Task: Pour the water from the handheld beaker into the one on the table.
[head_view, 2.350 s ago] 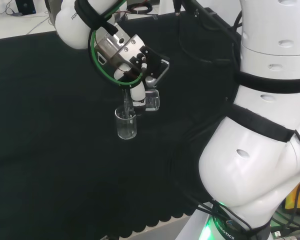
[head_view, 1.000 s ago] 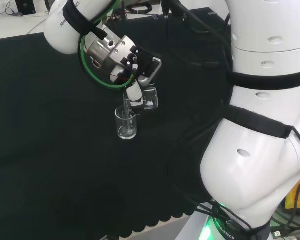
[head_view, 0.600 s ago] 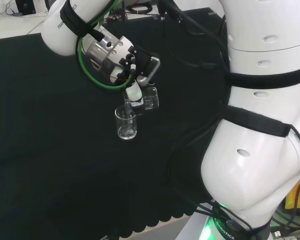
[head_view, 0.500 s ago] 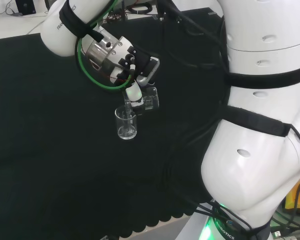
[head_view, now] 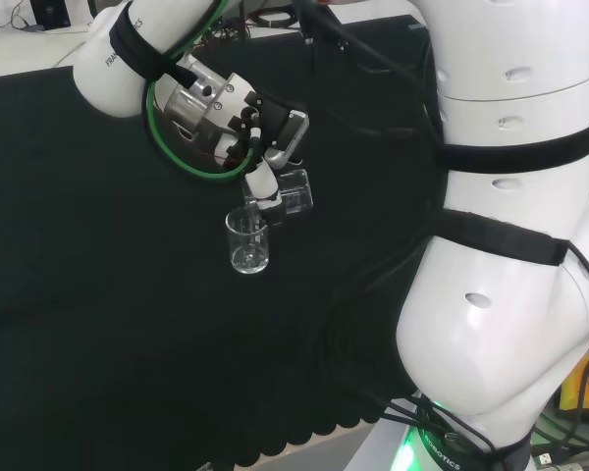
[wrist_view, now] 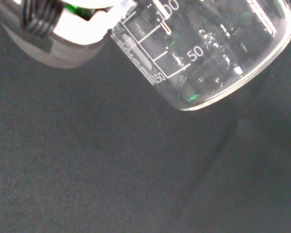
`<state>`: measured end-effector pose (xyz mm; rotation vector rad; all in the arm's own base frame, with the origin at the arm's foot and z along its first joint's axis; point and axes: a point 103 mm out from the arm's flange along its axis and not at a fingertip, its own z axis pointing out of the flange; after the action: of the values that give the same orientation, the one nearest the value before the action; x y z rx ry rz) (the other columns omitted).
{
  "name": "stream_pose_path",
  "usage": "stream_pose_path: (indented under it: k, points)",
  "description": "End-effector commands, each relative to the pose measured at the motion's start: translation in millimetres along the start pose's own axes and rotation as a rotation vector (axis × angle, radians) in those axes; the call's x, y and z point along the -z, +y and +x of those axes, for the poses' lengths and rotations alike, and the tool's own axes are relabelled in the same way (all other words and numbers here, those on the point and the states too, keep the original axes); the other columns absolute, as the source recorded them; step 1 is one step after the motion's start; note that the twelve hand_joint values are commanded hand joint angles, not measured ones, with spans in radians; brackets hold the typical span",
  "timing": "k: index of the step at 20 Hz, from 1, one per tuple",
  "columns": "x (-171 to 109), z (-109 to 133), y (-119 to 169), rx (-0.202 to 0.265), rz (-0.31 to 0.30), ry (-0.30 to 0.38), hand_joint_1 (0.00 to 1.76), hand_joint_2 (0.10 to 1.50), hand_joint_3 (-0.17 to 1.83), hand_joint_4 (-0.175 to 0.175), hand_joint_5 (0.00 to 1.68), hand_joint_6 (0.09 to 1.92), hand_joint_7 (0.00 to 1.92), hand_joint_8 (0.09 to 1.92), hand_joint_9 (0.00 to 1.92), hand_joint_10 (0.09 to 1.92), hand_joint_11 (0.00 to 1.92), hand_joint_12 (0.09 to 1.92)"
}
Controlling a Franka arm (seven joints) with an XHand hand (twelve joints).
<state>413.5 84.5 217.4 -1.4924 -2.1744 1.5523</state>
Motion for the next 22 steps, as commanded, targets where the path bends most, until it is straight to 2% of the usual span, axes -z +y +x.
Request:
stream_pose_path:
  k: [1,6,11,13,17,19,22]
  points:
    - [3,1,0,-0.007,0.015,-0.013,1.19,1.05,-0.17,-0.063,1.33,0.48,1.46,0.98,1.65,0.65,1.43,0.77]
    - [3,0,0,-0.008,0.019,-0.015,1.19,1.05,-0.17,-0.063,1.32,0.49,1.46,0.98,1.65,0.65,1.43,0.77]
    - [4,0,0,-0.006,-0.005,0.006,1.19,1.05,-0.17,-0.063,1.32,0.49,1.46,0.98,1.65,0.65,1.43,0.76]
    - [4,-1,-1,0.004,-0.031,0.04,1.19,1.05,-0.17,-0.063,1.32,0.49,1.46,0.98,1.65,0.65,1.43,0.76]
    - [2,-2,-4,0.003,-0.078,0.06,1.19,1.05,-0.17,-0.062,1.32,0.49,1.46,0.98,1.65,0.65,1.43,0.76]
    - [1,-4,-7,0.002,-0.119,0.076,1.19,1.05,-0.17,-0.061,1.32,0.49,1.46,0.98,1.65,0.65,1.43,0.76]
    - [-2,-8,-10,0.013,-0.193,0.138,1.18,1.05,-0.17,-0.061,1.32,0.49,1.46,0.98,1.65,0.65,1.43,0.76]
